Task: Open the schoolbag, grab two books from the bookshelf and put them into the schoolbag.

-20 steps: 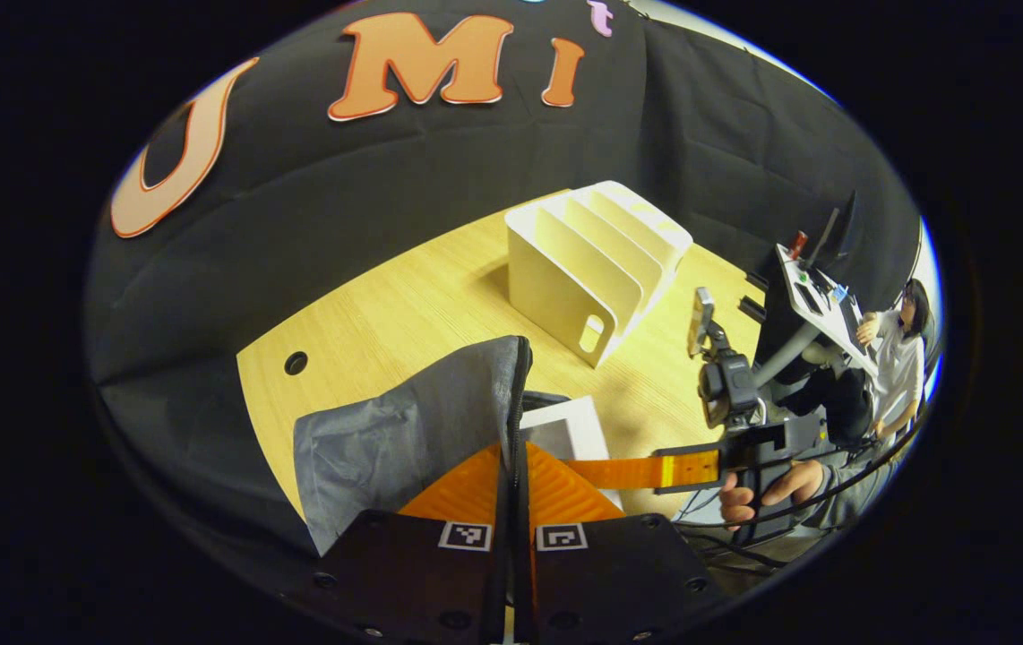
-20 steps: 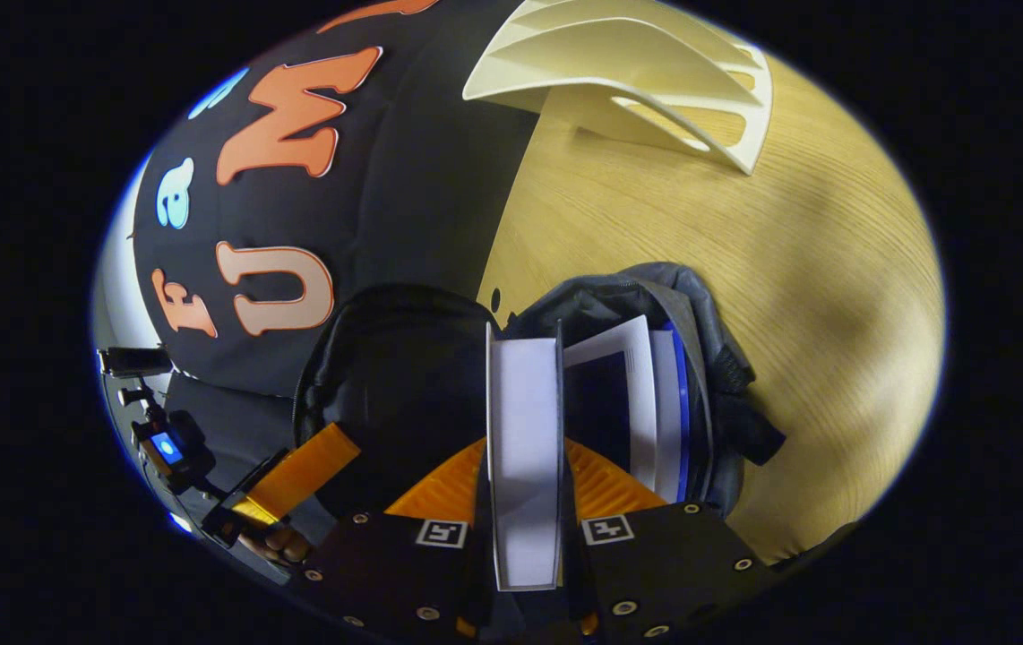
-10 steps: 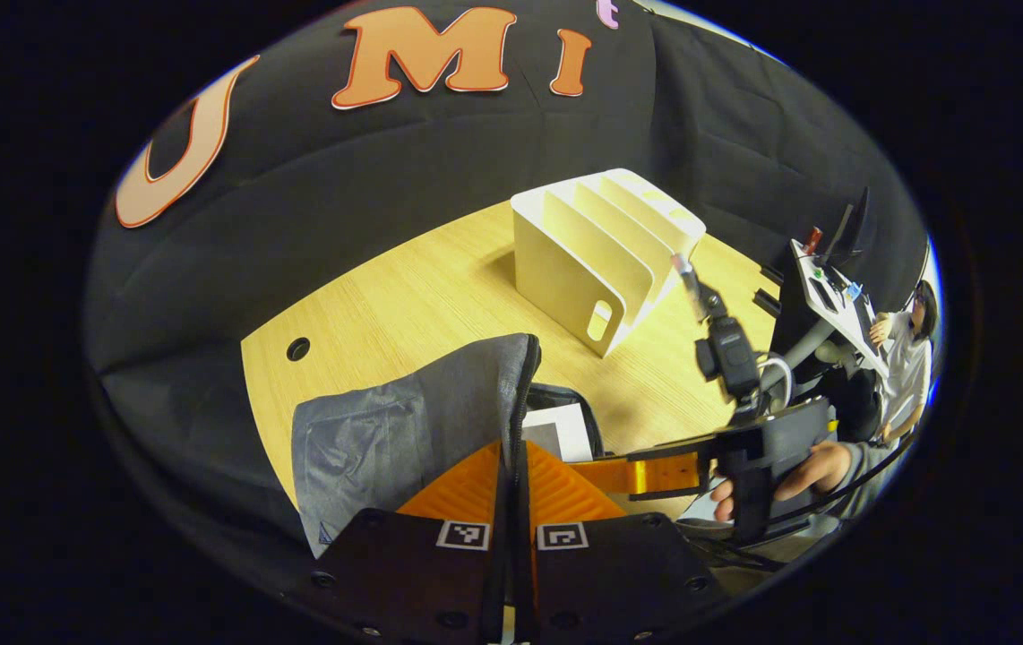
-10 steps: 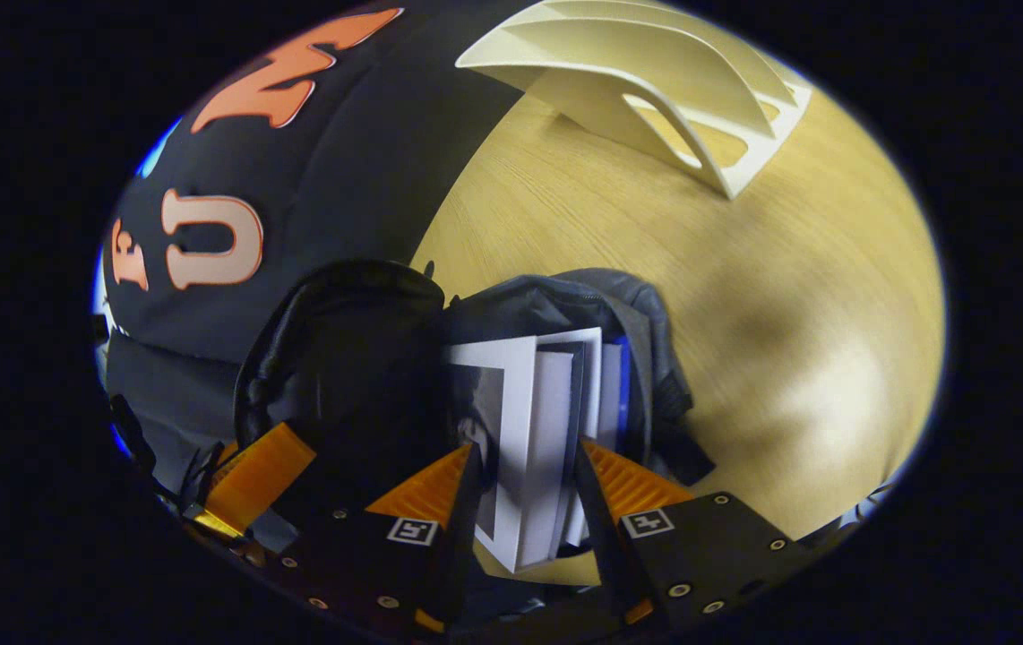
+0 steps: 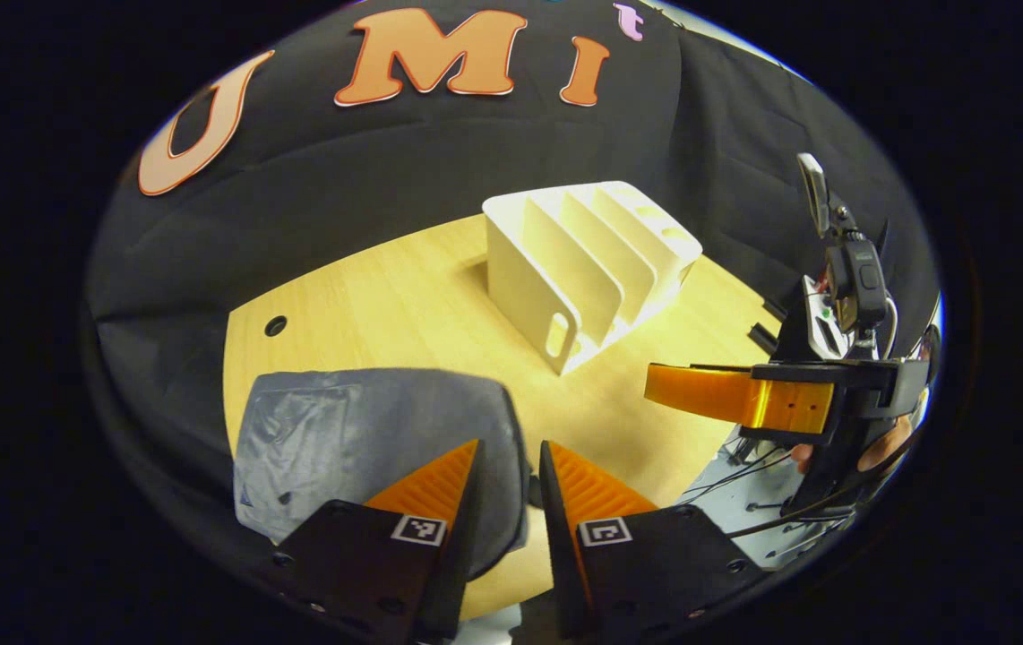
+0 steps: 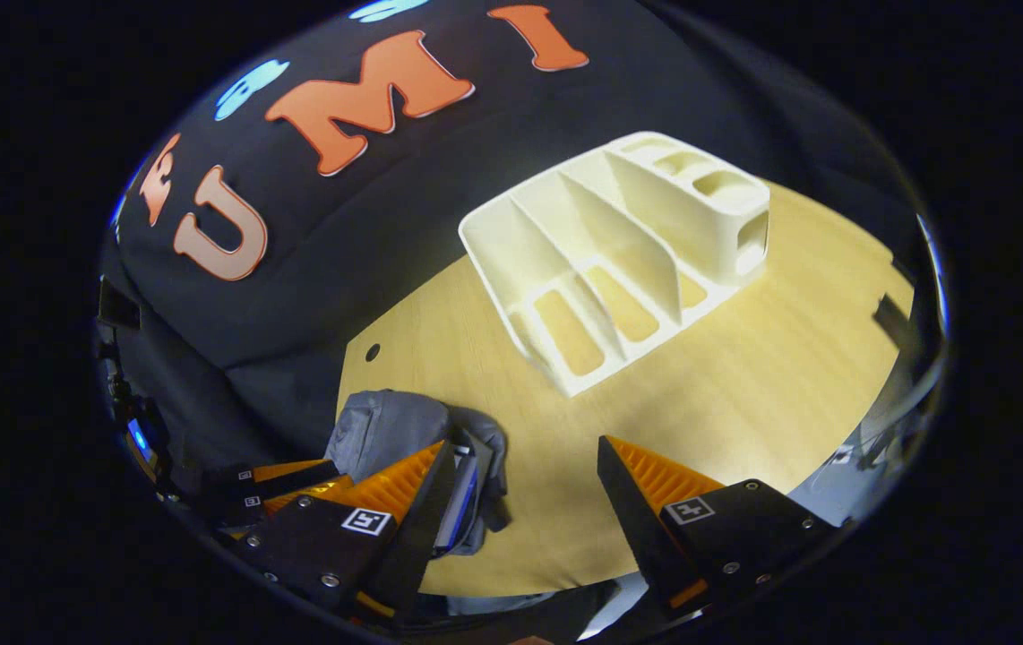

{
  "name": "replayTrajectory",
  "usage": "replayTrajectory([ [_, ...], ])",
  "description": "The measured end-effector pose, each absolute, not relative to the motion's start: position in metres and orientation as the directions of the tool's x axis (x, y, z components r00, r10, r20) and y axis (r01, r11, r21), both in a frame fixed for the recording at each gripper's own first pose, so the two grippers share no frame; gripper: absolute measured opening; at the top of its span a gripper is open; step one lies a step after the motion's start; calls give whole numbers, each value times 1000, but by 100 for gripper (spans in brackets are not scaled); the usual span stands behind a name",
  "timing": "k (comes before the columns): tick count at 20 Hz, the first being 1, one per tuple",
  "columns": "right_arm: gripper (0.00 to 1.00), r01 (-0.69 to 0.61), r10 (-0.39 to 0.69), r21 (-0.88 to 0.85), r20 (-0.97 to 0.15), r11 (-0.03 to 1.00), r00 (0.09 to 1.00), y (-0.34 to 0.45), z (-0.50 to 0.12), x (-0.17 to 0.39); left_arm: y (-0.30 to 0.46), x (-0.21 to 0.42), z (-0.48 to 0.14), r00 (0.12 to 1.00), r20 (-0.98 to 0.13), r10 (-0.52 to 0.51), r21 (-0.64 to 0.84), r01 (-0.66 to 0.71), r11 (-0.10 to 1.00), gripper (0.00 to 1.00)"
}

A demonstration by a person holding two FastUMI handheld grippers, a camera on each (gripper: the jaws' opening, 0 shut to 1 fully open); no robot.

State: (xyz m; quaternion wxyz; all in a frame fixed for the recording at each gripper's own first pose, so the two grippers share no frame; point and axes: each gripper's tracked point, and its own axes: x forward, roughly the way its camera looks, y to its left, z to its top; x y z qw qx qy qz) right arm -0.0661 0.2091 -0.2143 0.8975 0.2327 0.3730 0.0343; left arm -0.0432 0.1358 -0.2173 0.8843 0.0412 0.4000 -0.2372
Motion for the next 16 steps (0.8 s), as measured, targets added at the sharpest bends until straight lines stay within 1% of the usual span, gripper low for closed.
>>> replayTrajectory([
  [1,95,102,204,408,-640,907,741,192,-203,-66,124,-41,-217,576,-726,-376,-116,436,892,43],
  [3,96,73,173,361,-602,930,780,165,-181,-62,103,-40,-206,607,-704,-369,-127,404,906,45],
  [4,96,56,163,340,-582,939,797,152,-170,-61,93,-38,-199,631,-683,-368,-132,388,912,51],
  [5,97,43,151,319,-559,947,815,141,-158,-60,82,-34,-189,660,-659,-361,-133,370,920,53],
  [6,97,30,138,292,-536,956,833,129,-147,-58,71,-32,-178,687,-633,-357,-139,353,925,68],
  [7,97,15,126,266,-508,964,852,119,-136,-55,62,-33,-166,720,-600,-348,-139,335,932,78],
  [8,97,4,112,235,-479,972,871,108,-124,-54,55,-31,-156,751,-568,-337,-136,318,938,94],
  [9,97,-7,98,201,-446,979,890,100,-111,-51,54,-37,-145,784,-530,-323,-132,300,945,96],
  [12,96,-26,71,126,-362,992,929,73,-77,-52,52,-47,-115,875,-403,-268,-140,231,963,96],
  [15,96,-33,55,83,-273,996,961,50,-44,-56,71,-51,-115,931,-302,-206,-156,165,974,96],
  [16,96,-40,56,73,-235,997,970,45,-33,-59,73,-51,-116,943,-268,-200,-167,159,973,96],
])
